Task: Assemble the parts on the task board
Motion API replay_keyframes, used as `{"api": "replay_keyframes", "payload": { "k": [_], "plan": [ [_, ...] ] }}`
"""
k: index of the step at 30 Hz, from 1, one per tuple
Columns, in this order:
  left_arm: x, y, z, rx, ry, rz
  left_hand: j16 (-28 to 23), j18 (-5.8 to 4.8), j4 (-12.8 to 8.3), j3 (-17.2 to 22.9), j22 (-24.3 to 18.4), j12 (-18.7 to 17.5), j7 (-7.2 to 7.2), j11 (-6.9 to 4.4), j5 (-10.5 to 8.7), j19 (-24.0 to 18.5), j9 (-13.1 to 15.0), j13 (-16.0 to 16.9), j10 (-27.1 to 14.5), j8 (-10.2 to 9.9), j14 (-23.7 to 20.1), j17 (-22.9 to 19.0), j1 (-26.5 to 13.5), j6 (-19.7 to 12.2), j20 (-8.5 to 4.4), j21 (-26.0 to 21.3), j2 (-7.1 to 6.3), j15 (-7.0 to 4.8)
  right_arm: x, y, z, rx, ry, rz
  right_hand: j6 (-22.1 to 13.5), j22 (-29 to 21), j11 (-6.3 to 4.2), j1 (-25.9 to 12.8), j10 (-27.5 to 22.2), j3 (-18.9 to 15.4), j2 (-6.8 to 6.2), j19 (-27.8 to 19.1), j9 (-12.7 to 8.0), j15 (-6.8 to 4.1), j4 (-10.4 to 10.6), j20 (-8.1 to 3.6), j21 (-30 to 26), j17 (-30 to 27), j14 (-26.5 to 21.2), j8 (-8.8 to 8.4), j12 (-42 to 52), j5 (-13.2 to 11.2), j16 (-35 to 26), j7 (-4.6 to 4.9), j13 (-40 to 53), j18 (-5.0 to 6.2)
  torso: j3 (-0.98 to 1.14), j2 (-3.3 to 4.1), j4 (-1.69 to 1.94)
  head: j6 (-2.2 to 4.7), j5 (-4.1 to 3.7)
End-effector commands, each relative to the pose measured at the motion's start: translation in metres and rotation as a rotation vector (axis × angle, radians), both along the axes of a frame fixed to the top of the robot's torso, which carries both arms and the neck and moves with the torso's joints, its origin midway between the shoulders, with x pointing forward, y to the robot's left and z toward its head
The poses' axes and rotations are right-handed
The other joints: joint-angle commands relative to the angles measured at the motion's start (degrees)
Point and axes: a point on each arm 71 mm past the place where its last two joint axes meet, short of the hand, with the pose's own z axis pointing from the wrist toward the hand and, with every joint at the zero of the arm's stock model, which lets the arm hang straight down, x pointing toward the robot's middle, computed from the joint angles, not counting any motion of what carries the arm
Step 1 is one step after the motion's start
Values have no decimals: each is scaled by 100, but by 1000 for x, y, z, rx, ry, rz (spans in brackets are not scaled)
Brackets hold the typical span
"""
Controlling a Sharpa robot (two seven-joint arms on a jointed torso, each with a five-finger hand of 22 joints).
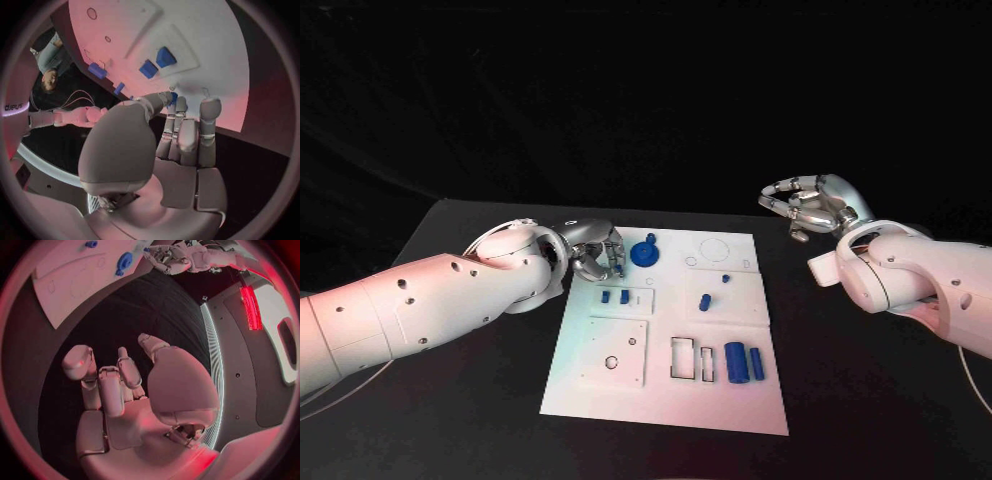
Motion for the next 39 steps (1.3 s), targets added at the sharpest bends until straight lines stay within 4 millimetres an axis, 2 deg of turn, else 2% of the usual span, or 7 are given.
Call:
{"api": "replay_keyframes", "payload": {
  "k": [1,33,39],
  "plan": [
    [-1,-3,-3,-1,21,-12,29,-113,-15,-23,6,-19,12,0,-20,51,7,-7,25,-31,32,-3,-60,48,-2,26,2,13,0,1,0,0,-6,12,-31,-7,-22,-29,13,-8,15,-53,-8,-43,26,2,-30,4,252,22,-22,37,-36,-25,6,60,-5,1,2,-5,-6],
    [-1,-4,-11,26,44,-3,25,-111,-28,-27,1,-52,7,-4,-21,46,7,-13,49,-50,27,-23,-56,55,-2,24,-2,10,-1,1,0,-1,-6,11,-33,-18,-24,-21,8,-9,15,-57,-13,-45,29,0,-48,-8,250,36,-27,40,-43,-27,-4,62,-2,-3,3,-27,-16],
    [-2,-5,-11,15,44,-8,28,-110,-26,-69,-19,-193,56,34,-18,21,-48,-40,44,-242,23,-30,-120,-132,14,11,-93,38,-1,1,0,-1,-7,10,-33,-18,-24,-21,8,-9,15,-57,-13,-45,29,0,-48,-8,250,36,-27,40,-43,-27,-4,62,-2,-4,2,-21,-18]
  ]
}}
